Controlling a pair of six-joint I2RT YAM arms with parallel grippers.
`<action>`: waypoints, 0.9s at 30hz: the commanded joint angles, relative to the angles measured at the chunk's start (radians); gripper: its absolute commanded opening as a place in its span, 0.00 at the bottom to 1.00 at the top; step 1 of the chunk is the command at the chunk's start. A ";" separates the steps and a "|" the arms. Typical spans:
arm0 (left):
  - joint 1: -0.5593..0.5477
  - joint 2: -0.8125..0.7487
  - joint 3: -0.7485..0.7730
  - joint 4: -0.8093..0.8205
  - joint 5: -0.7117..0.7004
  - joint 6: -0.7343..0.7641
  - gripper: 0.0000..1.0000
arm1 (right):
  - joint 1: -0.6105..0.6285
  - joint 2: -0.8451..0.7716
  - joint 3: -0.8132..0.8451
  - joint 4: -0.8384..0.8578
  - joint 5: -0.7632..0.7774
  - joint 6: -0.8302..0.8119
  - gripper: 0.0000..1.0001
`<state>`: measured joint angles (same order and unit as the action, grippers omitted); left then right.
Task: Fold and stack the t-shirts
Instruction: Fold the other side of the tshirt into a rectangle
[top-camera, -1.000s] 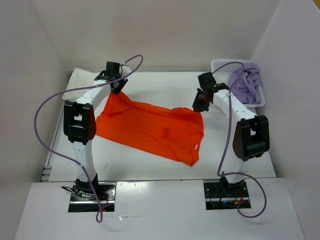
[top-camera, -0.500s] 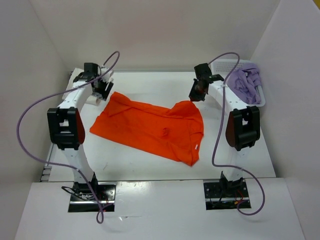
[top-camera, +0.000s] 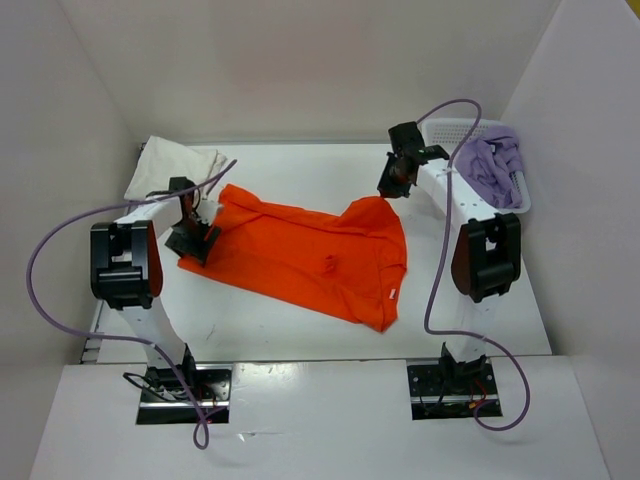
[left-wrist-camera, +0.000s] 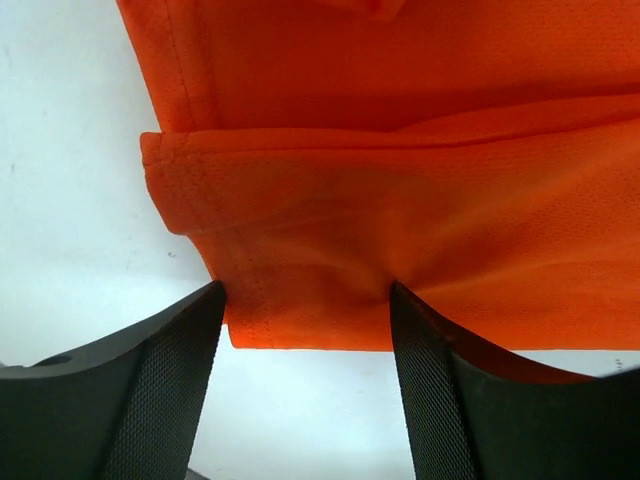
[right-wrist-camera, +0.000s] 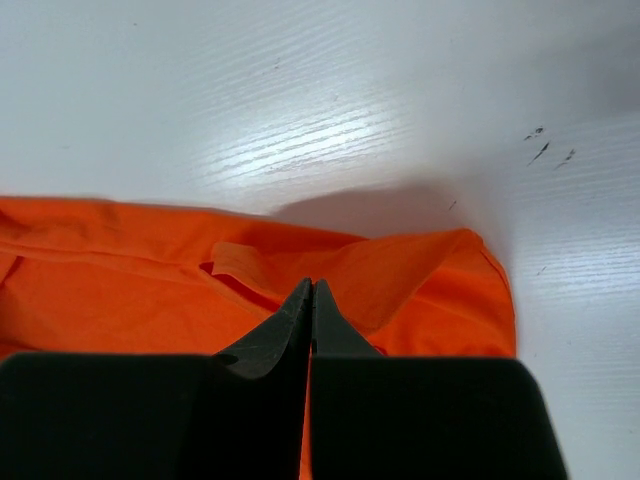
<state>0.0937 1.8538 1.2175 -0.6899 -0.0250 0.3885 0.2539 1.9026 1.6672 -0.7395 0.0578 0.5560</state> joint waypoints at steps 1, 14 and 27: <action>0.011 -0.013 -0.029 -0.014 -0.064 0.000 0.73 | 0.012 -0.060 -0.009 0.000 0.019 -0.011 0.00; -0.008 -0.088 -0.226 -0.075 0.046 0.125 0.23 | 0.012 -0.071 -0.009 0.000 0.040 -0.021 0.00; 0.089 -0.293 -0.129 -0.198 0.090 0.188 0.99 | 0.022 -0.008 0.095 0.000 -0.016 -0.030 0.00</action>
<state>0.1291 1.6272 0.9714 -0.8688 0.0036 0.5991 0.2600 1.8885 1.6936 -0.7452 0.0483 0.5404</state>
